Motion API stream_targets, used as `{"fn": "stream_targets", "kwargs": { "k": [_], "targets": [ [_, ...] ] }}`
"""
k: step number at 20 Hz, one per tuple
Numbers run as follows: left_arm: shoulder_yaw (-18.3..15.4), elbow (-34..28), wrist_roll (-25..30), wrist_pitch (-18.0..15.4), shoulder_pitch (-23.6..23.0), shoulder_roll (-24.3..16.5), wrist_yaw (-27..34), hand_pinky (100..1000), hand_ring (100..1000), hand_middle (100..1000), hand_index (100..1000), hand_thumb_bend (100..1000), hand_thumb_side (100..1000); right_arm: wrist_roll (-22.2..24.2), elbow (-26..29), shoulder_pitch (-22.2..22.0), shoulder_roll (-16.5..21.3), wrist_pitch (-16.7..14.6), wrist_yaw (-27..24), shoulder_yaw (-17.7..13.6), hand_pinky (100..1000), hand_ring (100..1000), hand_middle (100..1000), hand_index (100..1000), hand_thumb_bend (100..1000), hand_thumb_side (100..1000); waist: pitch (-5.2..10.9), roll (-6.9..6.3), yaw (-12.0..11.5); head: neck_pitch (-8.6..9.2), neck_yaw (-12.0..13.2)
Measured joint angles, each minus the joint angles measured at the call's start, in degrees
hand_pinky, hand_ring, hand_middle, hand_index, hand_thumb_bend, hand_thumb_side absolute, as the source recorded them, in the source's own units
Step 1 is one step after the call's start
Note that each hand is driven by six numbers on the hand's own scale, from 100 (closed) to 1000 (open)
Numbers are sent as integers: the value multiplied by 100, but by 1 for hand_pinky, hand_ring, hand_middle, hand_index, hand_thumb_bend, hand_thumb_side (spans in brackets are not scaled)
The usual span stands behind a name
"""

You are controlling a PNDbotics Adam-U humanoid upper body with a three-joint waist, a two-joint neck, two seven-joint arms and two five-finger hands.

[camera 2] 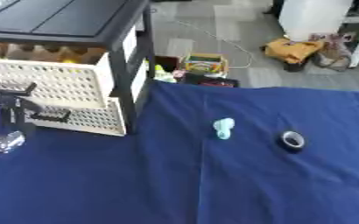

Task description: Pick up objects from table and place into drawer.

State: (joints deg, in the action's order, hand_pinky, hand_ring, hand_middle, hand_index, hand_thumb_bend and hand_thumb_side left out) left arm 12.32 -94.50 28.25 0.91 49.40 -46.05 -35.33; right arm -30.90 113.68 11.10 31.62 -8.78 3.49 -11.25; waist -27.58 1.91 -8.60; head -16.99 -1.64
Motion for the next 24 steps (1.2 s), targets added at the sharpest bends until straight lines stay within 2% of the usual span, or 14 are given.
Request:
{"fn": "stream_targets", "kwargs": {
  "k": [9,21,24],
  "targets": [
    [106,271,-440,-51,126,164,40,715,461,543,880,100,879,30,0,0,-8,5,0,0,548,684,432,722,113,939,0,-1,-25,-30,-111],
    [207,326,-534,-166,149,260,469,699,395,517,916,100,904,64,0,-3,-15,25,-10,-1,549,682,430,721,112,936,2,-7,-29,-110,-469],
    [227,312,-493,-173,114,281,535,672,346,495,911,100,909,77,0,-6,-15,34,-17,-1,549,682,429,720,110,936,26,-8,-26,-114,-502]
  ]
}}
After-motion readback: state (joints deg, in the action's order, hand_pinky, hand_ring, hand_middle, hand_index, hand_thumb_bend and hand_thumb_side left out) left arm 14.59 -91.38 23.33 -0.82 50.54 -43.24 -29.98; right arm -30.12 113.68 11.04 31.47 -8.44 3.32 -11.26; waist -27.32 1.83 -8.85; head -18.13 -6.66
